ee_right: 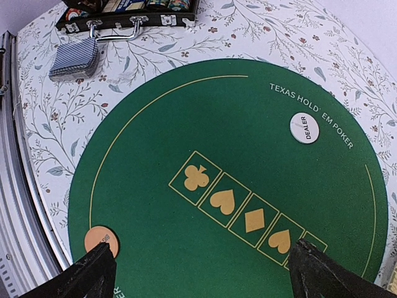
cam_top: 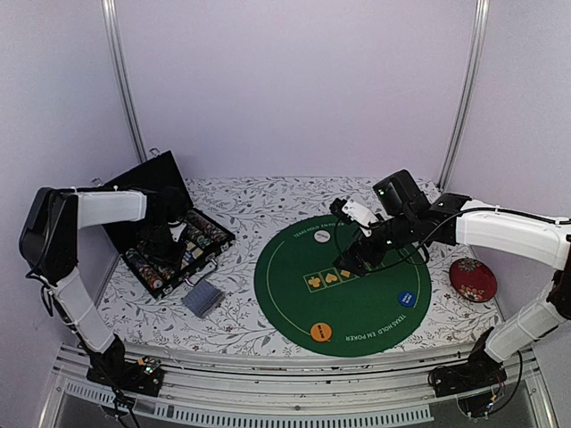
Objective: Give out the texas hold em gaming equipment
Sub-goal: Pick up the pile of poker chips from the chip case.
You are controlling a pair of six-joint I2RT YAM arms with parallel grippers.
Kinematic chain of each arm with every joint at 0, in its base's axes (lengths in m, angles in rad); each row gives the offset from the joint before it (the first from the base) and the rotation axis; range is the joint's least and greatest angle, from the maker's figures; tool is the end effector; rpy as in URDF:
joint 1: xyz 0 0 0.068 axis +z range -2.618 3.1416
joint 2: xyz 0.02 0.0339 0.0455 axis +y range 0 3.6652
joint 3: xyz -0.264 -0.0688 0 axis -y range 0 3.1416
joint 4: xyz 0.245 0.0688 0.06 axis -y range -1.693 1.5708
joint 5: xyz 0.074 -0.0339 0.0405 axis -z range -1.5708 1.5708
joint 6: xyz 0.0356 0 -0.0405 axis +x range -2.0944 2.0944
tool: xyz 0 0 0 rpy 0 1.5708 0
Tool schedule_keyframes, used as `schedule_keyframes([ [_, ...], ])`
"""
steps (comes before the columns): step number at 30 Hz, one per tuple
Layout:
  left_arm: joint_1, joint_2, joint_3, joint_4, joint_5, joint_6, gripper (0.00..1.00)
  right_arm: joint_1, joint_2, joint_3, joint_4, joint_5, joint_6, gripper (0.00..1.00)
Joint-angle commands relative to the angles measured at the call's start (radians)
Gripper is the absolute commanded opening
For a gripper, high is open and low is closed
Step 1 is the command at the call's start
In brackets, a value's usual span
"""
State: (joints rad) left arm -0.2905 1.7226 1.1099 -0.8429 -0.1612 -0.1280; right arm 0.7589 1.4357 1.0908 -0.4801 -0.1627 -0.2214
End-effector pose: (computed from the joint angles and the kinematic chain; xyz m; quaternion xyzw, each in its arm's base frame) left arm 0.2962 -0.0826 0.1742 0.0761 0.9922 0.0667 0.0728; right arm 0.2205 0.2171 0.2686 -0.4631 0.8050 0.1694 0.3300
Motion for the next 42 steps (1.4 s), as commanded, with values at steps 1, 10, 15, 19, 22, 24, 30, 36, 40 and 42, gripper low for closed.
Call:
schedule_keyframes([
  [1, -0.013, 0.021, 0.042, -0.090, 0.046, -0.023, 0.45, -0.001, -0.012, -0.004, -0.009, 0.004, 0.006, 0.99],
  [10, -0.015, 0.071, 0.073, -0.139, 0.040, -0.067, 0.45, -0.002, -0.010, -0.004, -0.013, -0.002, 0.006, 0.99],
  [15, -0.016, 0.102, 0.088, -0.172, 0.019, -0.097, 0.49, -0.001, -0.010, -0.007, -0.012, 0.006, 0.005, 0.99],
  [19, -0.016, 0.110, 0.089, -0.187, 0.011, -0.118, 0.49, -0.002, 0.000, 0.003, -0.022, 0.002, 0.001, 0.99],
  [22, -0.019, 0.120, 0.090, -0.193, 0.014, -0.124, 0.43, 0.000, -0.002, -0.006, -0.009, 0.004, 0.002, 0.99],
  [24, -0.019, 0.124, 0.085, -0.193, 0.019, -0.128, 0.39, -0.001, 0.002, -0.002, -0.011, 0.000, 0.001, 0.99],
  [30, -0.020, 0.127, 0.078, -0.196, 0.023, -0.134, 0.29, -0.001, -0.003, -0.005, -0.009, 0.005, -0.002, 0.99],
  [36, -0.019, 0.126, 0.056, -0.202, 0.038, -0.147, 0.13, -0.001, -0.002, -0.002, -0.012, 0.006, 0.000, 0.99],
  [40, -0.022, 0.114, 0.032, -0.200, 0.038, -0.153, 0.00, -0.002, 0.003, 0.011, -0.022, 0.001, -0.001, 0.99],
  [42, -0.028, 0.095, 0.032, -0.200, 0.015, -0.162, 0.00, -0.001, 0.001, 0.009, -0.017, 0.003, -0.001, 0.99],
])
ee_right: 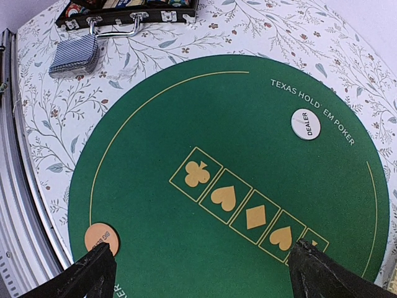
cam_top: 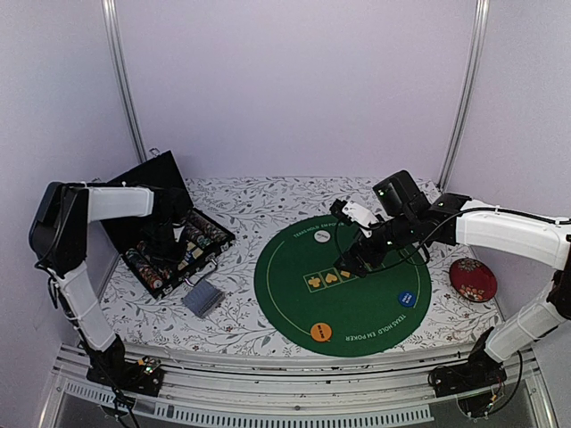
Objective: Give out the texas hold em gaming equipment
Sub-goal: Pick up the pile of poker chips from the chip case, then pass from the left arm to the right
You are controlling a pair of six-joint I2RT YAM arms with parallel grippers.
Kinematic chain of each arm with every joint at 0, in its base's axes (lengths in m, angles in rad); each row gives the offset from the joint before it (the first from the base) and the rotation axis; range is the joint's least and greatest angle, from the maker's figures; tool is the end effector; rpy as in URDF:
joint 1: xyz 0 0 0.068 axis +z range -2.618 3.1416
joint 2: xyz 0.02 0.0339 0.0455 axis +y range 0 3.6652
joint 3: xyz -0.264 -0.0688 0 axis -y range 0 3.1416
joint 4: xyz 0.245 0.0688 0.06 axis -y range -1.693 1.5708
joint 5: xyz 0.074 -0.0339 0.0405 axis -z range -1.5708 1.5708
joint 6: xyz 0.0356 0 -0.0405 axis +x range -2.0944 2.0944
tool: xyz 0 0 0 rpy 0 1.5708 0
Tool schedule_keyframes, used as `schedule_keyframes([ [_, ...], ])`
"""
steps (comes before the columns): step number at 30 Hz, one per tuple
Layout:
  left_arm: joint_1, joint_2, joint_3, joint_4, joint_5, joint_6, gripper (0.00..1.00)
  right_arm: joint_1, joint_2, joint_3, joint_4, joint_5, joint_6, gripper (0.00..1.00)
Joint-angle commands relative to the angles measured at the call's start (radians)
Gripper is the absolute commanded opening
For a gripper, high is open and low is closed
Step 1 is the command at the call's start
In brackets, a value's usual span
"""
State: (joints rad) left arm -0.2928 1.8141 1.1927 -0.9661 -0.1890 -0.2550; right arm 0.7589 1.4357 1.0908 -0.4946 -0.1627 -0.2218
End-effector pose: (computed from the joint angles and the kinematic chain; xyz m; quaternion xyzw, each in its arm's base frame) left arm 0.3044 -0.0848 0.1669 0.0196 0.9953 0.0931 0.0175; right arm 0.2196 0.2163 0.2675 -0.4640 0.8074 0.1677 0.3235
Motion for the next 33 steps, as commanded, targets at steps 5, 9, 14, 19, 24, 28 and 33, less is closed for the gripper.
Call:
schedule_keyframes([
  [5, -0.039, -0.083, -0.028, -0.059, -0.036, -0.049, 0.00, -0.002, -0.002, 0.023, -0.005, -0.013, 0.003, 0.99],
  [9, -0.038, -0.136, -0.016, -0.032, -0.037, -0.054, 0.00, -0.001, -0.011, 0.019, 0.018, -0.016, 0.006, 0.99],
  [14, -0.037, -0.193, -0.032, 0.013, -0.021, -0.045, 0.00, 0.000, -0.012, 0.033, 0.011, -0.020, 0.010, 0.99],
  [19, -0.038, -0.283, -0.047, 0.146, 0.097, -0.064, 0.00, 0.000, -0.010, 0.059, 0.006, -0.036, 0.010, 0.99],
  [24, -0.101, -0.365, -0.090, 0.422, 0.332, -0.173, 0.00, -0.001, -0.011, 0.074, 0.034, -0.022, 0.009, 0.99],
  [28, -0.199, -0.344, -0.130, 0.649, 0.457, -0.302, 0.00, 0.000, 0.039, 0.111, 0.012, 0.012, 0.021, 0.99],
  [33, -0.300, -0.243, -0.179, 0.969, 0.615, -0.486, 0.00, 0.009, 0.089, 0.165, 0.089, -0.036, 0.007, 0.99],
])
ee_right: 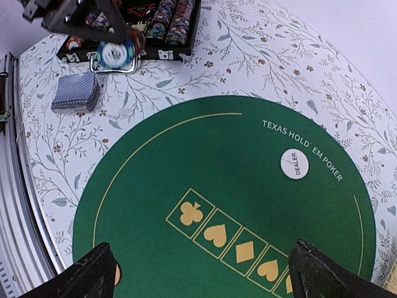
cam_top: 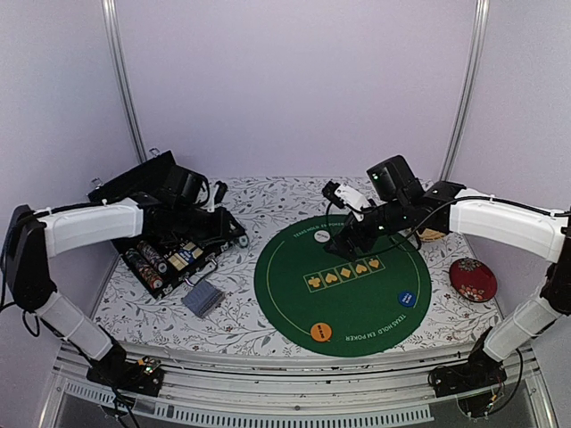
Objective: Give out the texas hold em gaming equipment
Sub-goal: Pass from the left arm to the right
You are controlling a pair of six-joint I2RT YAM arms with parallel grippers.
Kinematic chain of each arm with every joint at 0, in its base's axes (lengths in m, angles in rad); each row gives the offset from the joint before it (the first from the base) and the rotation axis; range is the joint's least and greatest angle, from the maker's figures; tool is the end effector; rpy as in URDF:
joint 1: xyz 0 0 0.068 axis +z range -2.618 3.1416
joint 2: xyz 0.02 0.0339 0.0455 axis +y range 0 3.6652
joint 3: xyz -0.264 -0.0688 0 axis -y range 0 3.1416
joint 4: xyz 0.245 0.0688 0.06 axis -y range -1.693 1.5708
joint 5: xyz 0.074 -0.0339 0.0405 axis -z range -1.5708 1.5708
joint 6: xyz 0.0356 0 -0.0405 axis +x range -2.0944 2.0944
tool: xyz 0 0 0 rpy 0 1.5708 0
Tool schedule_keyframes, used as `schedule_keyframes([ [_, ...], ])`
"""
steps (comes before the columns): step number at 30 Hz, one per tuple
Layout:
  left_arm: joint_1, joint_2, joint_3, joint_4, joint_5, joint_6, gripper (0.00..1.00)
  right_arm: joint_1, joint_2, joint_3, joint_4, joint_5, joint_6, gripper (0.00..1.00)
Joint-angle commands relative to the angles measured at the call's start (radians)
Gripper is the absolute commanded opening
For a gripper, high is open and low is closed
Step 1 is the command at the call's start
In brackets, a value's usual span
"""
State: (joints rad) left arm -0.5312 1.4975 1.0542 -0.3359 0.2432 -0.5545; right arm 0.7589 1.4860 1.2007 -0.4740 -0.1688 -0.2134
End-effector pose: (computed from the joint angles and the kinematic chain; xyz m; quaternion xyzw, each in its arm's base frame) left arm 0.2758 -0.1720 0.2496 0.0361 0.9164 -0.2935 0.2699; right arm 0.2344 0.2306 0.2901 -0.4572 0.7939 0.1805 0.3579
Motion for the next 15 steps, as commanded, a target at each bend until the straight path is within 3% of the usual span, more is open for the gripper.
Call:
schedule_keyframes([
  [1, -0.074, 0.112, -0.045, 0.401, 0.211, -0.222, 0.00, 0.012, 0.047, 0.061, 0.091, -0.040, -0.011, 0.99],
  [10, -0.151, 0.341, -0.079, 0.840, 0.377, -0.534, 0.00, 0.042, 0.209, 0.130, 0.148, -0.118, -0.116, 0.99],
  [15, -0.171, 0.389, -0.079, 0.911, 0.395, -0.589, 0.00, 0.046, 0.248, 0.103, 0.204, -0.229, -0.192, 0.99],
])
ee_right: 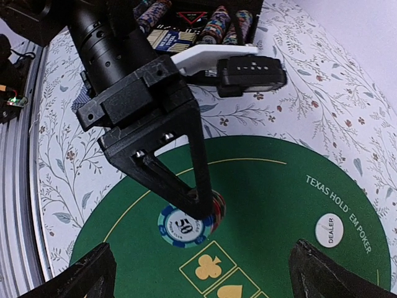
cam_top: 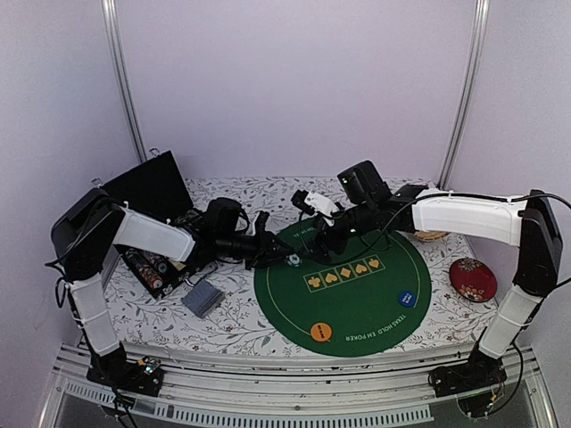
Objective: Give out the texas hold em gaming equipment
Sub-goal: Pass from the left arm to the right
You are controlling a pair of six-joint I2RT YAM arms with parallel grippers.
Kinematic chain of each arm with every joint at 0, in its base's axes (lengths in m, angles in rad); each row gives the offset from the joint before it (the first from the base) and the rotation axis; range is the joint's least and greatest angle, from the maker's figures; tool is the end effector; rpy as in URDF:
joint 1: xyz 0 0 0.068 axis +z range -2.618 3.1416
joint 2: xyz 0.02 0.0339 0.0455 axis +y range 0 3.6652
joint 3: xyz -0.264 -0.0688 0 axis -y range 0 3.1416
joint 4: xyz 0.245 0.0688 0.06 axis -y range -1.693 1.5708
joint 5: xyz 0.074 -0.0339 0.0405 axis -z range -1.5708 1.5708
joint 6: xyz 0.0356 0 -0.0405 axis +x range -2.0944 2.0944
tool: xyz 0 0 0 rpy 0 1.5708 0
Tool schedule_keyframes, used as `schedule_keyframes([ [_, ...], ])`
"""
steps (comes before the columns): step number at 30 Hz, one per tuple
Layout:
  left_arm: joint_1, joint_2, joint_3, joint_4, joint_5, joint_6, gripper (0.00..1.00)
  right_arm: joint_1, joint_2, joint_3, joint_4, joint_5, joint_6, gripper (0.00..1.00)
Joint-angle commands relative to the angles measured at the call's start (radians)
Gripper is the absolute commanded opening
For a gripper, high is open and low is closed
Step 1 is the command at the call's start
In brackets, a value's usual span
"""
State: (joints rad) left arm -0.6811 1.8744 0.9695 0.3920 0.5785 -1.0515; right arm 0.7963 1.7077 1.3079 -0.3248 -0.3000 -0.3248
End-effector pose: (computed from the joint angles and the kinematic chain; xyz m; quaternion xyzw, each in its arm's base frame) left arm 0.2891 -0.2594 0.1589 -0.0109 0.8398 -0.5280 0.1256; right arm 0.2624 0.2832 0.2633 -0.5313 0.7310 0.2273 0.3629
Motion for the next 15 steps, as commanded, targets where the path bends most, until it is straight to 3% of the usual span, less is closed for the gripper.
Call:
schedule_keyframes([
  [1, -0.023, 0.015, 0.007, 0.185, 0.060, -0.092, 0.00, 0.008, 0.037, -0.001, 0.055, -0.107, -0.103, 0.99],
  [11, -0.025, 0.003, -0.006, 0.193, 0.068, -0.094, 0.00, 0.009, 0.161, 0.078, 0.018, -0.081, -0.241, 0.99],
  [15, -0.026, -0.001, -0.014, 0.201, 0.074, -0.095, 0.00, 0.008, 0.198, 0.111, 0.014, -0.061, -0.240, 0.91],
])
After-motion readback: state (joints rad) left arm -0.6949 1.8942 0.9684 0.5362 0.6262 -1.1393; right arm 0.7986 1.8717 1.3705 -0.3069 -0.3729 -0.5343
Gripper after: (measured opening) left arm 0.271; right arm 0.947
